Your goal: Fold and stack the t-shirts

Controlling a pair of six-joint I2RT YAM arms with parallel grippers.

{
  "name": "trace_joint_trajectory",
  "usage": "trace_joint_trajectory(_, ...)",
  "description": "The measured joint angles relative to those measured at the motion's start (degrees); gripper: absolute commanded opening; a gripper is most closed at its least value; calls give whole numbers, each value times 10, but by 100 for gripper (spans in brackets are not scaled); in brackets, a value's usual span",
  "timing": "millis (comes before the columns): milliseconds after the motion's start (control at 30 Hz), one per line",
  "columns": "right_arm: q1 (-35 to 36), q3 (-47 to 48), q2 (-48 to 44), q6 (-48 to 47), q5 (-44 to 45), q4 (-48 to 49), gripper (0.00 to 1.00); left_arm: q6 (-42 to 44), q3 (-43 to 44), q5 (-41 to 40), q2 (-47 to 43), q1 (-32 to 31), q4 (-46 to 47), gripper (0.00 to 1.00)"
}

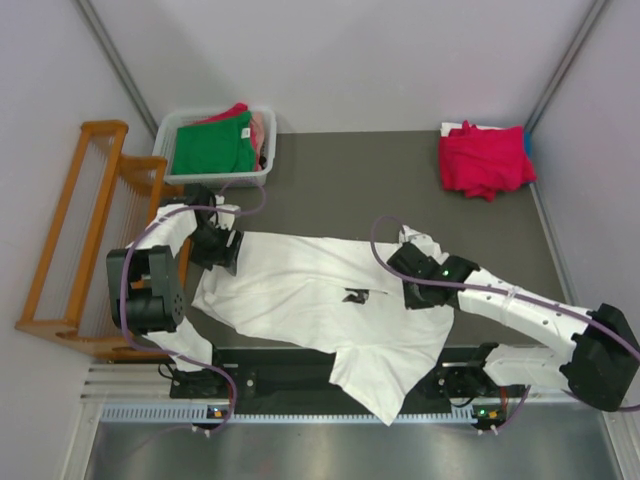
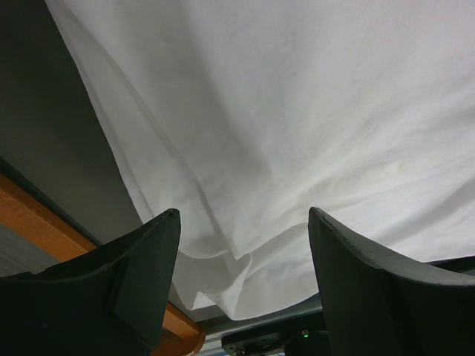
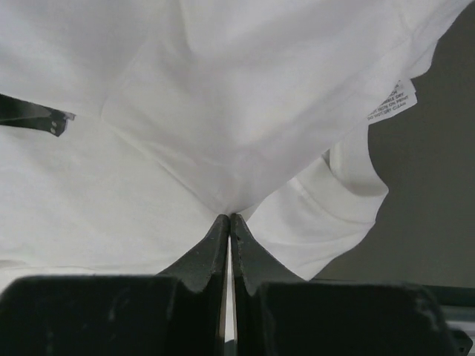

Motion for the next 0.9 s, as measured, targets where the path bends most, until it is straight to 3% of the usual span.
trace_joint_trajectory(133,24,0,3,19,-3,-36,1,0,2,0,0,0,0,74)
trace_joint_trajectory(233,40,0,16,32,-9,-54,32,1,3,0,-4,0,-2,74)
trace_joint_trajectory(267,42,0,22,35,-13,-59,59,1,4,0,-5,0,-2,74)
trace_joint_trajectory(367,43,-7,42,43,-25,-61,89,1,7,2,-11,0,-2,75)
trace_joint_trajectory(500,42,-2,73,35,-35,-63,88,2,16,4,-21,0,-9,75)
trace_joint_trajectory(600,22,52,100,11,-9,-80,82,3,24,8,-30,0,-13,75)
trace_joint_trajectory(733,-75,147,111,-41,13,-43,59,2,30,12,-36,0,-15,75)
trace_joint_trajectory(800,-144,183,125,-62,18,0,59,2,30,12,-38,0,-17,75)
trace_joint_trajectory(900,-190,200,164,-80,24,42,57,3,30,11,-39,0,-18,75)
